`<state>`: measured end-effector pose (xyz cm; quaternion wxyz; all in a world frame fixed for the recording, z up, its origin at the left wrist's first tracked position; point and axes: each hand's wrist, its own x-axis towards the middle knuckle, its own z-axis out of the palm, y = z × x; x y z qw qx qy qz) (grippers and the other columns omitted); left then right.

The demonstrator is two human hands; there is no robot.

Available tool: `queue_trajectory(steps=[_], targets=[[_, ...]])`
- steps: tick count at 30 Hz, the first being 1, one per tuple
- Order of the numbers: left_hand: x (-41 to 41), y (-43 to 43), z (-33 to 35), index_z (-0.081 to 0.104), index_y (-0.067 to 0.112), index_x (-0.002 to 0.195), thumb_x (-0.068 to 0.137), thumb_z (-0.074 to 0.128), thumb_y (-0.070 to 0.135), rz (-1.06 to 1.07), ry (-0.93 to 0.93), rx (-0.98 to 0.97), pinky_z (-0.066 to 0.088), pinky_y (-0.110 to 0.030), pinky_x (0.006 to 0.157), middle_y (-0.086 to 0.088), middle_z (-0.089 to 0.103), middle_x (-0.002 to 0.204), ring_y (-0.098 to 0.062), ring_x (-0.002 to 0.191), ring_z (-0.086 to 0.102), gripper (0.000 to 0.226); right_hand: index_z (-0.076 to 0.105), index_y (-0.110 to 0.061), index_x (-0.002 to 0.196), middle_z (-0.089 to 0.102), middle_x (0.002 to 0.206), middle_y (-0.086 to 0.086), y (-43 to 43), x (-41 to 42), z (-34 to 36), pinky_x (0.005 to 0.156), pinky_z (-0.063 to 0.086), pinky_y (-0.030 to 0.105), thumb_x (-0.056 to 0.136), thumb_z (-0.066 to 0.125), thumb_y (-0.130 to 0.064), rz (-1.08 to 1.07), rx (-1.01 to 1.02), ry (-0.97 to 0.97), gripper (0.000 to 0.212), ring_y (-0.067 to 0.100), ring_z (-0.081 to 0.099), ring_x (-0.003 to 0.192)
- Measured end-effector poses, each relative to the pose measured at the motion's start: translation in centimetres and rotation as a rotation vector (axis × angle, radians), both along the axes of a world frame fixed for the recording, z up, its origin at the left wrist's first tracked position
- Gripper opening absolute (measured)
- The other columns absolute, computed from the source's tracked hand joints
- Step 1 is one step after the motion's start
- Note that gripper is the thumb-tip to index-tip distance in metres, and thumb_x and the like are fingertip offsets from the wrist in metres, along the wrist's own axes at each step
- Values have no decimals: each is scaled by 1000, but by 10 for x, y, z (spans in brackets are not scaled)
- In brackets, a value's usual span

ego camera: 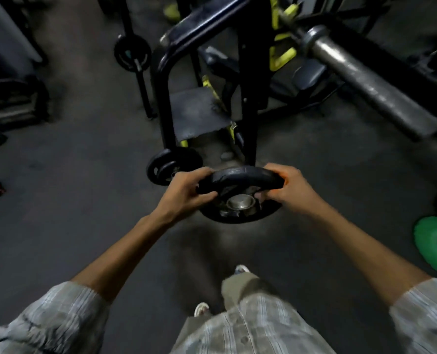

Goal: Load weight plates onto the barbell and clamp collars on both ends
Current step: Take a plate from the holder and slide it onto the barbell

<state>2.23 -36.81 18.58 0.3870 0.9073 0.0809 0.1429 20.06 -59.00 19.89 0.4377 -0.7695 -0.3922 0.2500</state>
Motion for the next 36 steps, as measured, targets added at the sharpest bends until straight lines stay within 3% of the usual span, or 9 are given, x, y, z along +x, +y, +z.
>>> queue_trajectory(steps=[3,5,9,13,19,23,26,31,36], targets=[[16,-36,39,69,19,114,88,79,31,-57,-81,22,55,-21,68,11,70,89,-2,82,70,30,66,-5,88,61,77,7,-38,14,33,71,45,32,70,87,5,-2,82,10,30,10,59,76],[26,-59,58,70,18,116,88,79,35,-70,-129,27,58,-28,69,11,72,92,-3,84,71,35,64,-1,86,57,75,5,-59,26,48,70,42,32,69,87,8,-2,129,-2,30,9,55,75],[53,-104,81,70,17,118,89,79,37,-89,-195,3,59,-45,74,5,74,96,-12,88,73,36,66,-1,89,63,82,19,-104,53,71,74,45,34,71,88,5,26,211,-10,29,15,59,79],[88,-155,91,70,14,115,90,79,34,-93,-262,-38,59,-51,71,-2,74,95,-23,86,74,34,66,2,90,62,77,3,-152,94,86,70,47,22,72,85,10,79,263,-25,27,11,61,74],[143,-227,98,71,12,113,89,81,23,-45,-324,-105,60,-54,69,0,74,93,-24,84,75,29,69,2,94,64,81,21,-206,164,110,73,45,33,70,85,9,155,273,-30,30,19,62,79],[175,-261,106,71,14,111,89,81,17,-15,-323,-138,62,-48,69,3,75,95,-19,86,75,25,66,2,84,56,73,2,-226,202,120,66,39,29,67,85,11,175,261,-42,28,13,55,72],[194,-274,115,71,13,111,89,79,14,-17,-324,-128,59,-35,70,4,75,96,-13,86,75,23,66,7,87,57,74,3,-232,224,124,67,41,25,65,85,12,169,259,-62,29,11,57,73],[223,-279,119,71,11,112,90,80,23,28,-312,-70,58,-54,71,-5,75,96,-26,86,74,27,66,7,89,61,79,8,-234,252,127,71,44,25,64,84,12,157,259,-84,31,11,60,78],[246,-278,117,70,14,110,90,80,27,60,-300,-32,56,-52,71,-4,74,94,-26,85,73,26,68,4,90,64,79,6,-232,276,125,75,47,28,65,82,13,153,276,-40,30,12,63,78]])
